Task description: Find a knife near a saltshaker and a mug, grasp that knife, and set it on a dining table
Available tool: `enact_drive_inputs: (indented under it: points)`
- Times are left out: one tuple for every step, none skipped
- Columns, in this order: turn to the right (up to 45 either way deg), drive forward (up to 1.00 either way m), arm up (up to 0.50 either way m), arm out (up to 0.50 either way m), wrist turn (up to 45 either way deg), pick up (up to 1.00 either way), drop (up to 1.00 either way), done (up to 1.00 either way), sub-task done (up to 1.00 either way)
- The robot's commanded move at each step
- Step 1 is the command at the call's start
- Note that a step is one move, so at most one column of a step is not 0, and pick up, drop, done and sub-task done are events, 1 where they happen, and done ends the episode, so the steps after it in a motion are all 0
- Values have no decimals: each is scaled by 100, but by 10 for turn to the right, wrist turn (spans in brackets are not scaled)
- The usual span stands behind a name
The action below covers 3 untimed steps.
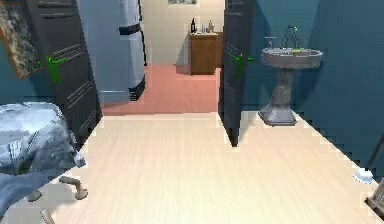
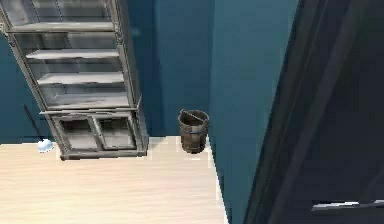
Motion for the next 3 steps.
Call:
enact_drive_inputs:
  points:
    - [0, 100, 0, 0, 0, 0, 0, 0, 0]
    - [0, 100, 0, 0, 0, 0, 0, 0, 0]
    - [0, 100, 0, 0, 0, 0, 0, 0, 0]
